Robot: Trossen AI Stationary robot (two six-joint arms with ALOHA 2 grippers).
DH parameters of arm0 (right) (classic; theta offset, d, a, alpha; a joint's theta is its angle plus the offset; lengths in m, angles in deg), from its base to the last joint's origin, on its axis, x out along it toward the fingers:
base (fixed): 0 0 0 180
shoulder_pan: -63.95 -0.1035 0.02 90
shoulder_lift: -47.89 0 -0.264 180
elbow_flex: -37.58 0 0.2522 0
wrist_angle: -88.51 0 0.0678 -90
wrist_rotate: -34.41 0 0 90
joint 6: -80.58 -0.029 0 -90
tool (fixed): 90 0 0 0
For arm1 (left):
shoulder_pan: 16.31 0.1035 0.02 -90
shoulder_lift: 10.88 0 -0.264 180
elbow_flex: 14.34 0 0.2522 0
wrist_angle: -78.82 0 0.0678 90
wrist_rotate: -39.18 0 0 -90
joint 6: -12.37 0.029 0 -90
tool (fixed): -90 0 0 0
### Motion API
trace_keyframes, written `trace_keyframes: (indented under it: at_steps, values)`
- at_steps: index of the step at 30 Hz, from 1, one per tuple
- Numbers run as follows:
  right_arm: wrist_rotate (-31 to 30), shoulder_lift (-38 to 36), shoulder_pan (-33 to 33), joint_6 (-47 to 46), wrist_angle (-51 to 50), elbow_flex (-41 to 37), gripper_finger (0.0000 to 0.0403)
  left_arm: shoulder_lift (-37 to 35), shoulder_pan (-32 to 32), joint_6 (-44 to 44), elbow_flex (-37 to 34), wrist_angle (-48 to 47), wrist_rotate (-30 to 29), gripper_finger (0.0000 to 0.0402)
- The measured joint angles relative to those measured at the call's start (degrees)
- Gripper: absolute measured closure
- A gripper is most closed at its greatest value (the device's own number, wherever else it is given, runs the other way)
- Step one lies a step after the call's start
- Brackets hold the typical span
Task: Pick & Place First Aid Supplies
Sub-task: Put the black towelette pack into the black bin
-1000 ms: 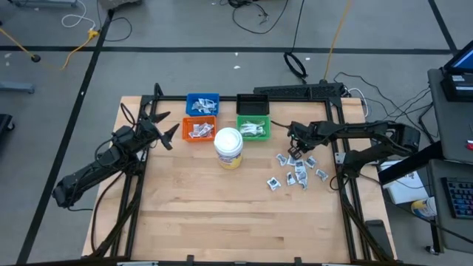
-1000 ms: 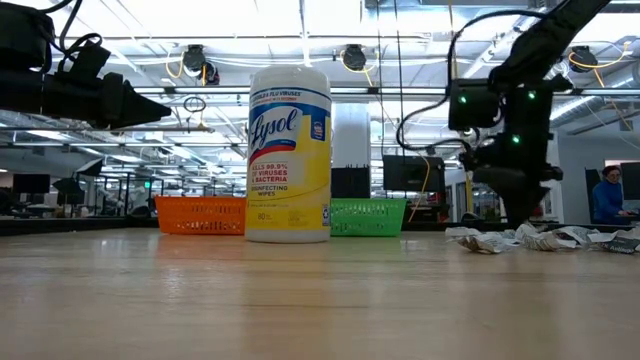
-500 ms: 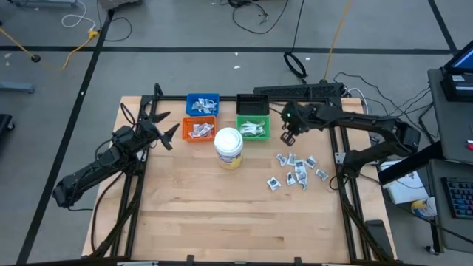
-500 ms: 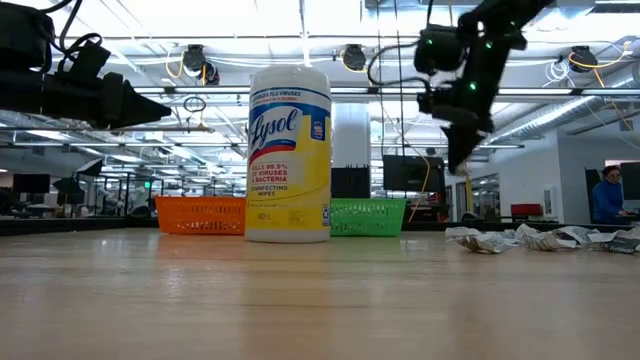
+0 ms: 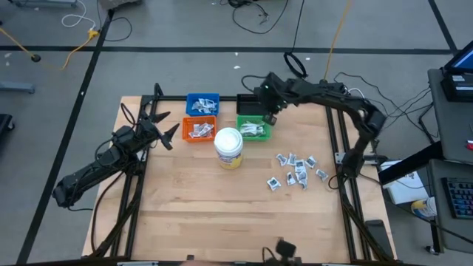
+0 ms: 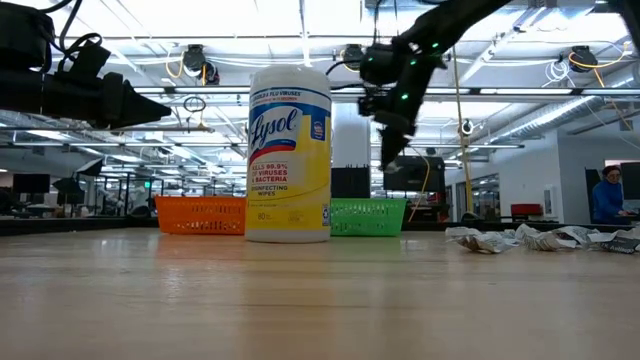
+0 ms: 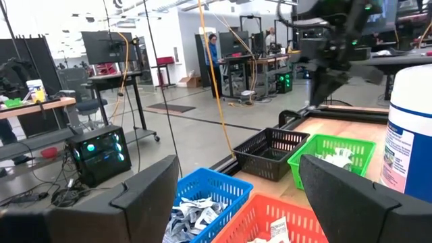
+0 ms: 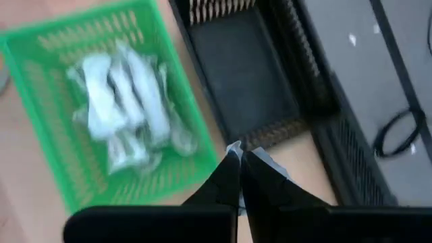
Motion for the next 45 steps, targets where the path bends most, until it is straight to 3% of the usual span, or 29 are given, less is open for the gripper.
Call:
trace_keyframes:
  at_steps: [7,13,22,27,36,45]
  values:
    - [3.0,10.3,2.3,8.5,4.0,8.6,0.0402,0.0,0.0,0.0,0.0,0.0,0.0,0.0091]
    - [3.2,16.5,3.1,11.5,8.0,11.6,0.0402,0.0,0.0,0.0,0.0,0.0,0.0,0.0091]
    - [3.1,18.4,3.1,14.7,8.8,11.9,0.0378,0.0,0.0,0.0,0.0,0.0,0.0,0.0091]
    - [3.2,18.4,3.2,13.7,8.6,11.8,0.033,0.0,0.0,0.0,0.0,0.0,0.0,0.0092]
    - [2.7,16.2,3.2,1.9,5.6,11.8,0.0195,0.0,0.0,0.0,0.0,0.0,0.0,0.0092]
    - [-1.7,3.8,0.4,-17.1,0.3,0.1,0.0172,0.0,0.0,0.0,0.0,0.0,0.0,0.0091]
